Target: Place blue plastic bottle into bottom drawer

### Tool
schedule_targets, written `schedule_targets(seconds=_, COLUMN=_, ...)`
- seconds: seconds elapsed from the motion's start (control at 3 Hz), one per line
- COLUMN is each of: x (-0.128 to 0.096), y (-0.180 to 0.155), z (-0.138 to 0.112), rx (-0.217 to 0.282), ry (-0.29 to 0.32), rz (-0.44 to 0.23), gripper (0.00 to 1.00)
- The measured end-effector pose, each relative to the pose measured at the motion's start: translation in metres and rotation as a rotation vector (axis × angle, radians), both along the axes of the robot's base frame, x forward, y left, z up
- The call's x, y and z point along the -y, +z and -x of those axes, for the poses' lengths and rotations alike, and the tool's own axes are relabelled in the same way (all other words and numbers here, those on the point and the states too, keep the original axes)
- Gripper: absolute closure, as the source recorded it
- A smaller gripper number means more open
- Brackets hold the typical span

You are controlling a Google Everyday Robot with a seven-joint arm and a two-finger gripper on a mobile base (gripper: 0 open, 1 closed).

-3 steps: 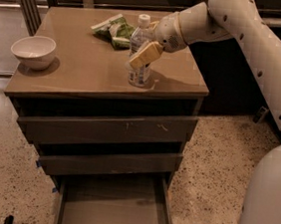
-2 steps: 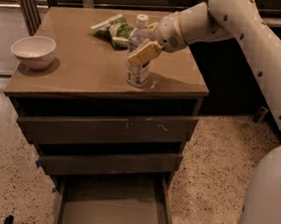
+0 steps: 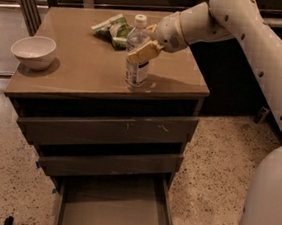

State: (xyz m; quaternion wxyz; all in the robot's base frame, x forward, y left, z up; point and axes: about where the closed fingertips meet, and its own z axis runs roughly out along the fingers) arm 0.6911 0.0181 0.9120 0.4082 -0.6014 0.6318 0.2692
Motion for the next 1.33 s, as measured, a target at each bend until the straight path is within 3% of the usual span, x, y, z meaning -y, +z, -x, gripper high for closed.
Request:
schedule_targets(seconds=0.33, x=0.000, y=0.000, z=0.000, rx=0.000, ry=0.000, rz=0.000, gripper=1.00)
schedule_targets(seconds=0.67, x=0.000, y=0.000, z=0.000, rx=0.000, ry=0.000, rz=0.000, gripper=1.00)
schedule_targets(seconds=1.0, x=0.000, y=0.010, z=0.023, rx=0.023, ry=0.019, rz=0.023, gripper=1.00)
schedule_targets(seconds=1.33, x=0.008, y=0.027, z=0.079, rx=-0.005, ry=0.070, rz=0.023, gripper=1.00)
